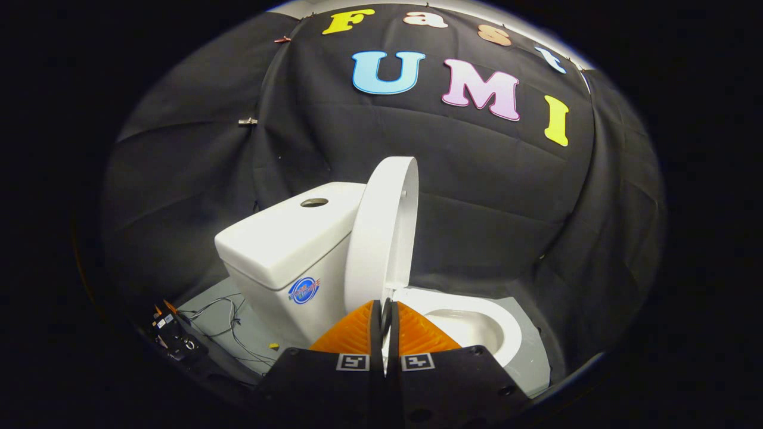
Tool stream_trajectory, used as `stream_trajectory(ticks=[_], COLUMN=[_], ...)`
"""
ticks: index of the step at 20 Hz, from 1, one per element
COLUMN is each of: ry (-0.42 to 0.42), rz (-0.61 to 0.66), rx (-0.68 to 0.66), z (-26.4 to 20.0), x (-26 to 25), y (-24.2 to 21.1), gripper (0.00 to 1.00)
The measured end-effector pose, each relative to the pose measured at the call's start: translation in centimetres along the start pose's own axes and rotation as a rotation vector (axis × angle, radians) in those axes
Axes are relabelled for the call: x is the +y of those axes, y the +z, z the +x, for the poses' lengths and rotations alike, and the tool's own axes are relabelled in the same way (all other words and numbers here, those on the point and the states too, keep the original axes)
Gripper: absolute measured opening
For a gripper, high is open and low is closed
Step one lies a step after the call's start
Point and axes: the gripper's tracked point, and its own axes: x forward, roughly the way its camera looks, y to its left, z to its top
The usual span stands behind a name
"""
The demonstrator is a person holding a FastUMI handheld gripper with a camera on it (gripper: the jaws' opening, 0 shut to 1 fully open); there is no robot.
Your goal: Open the toilet lid.
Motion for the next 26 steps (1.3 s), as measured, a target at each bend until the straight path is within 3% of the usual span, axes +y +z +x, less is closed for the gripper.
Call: stream_trajectory(ticks=[10,13,15,21,24,26], ry=[0.062,0.088,0.107,0.124,0.125,0.134], rz=[-0.029,-0.033,-0.030,-0.013,-0.002,-0.006], rx=[-0.006,0.000,0.017,-0.017,-0.045,-0.070], z=[0.5,0.8,0.8,-0.3,-1.1,-1.9], x=[3.1,4.1,4.7,4.6,4.5,4.4], y=[0.1,-0.2,-0.5,1.0,2.0,2.7], gripper=[0.06,0.14,0.23,0.71,0.77,0.99])
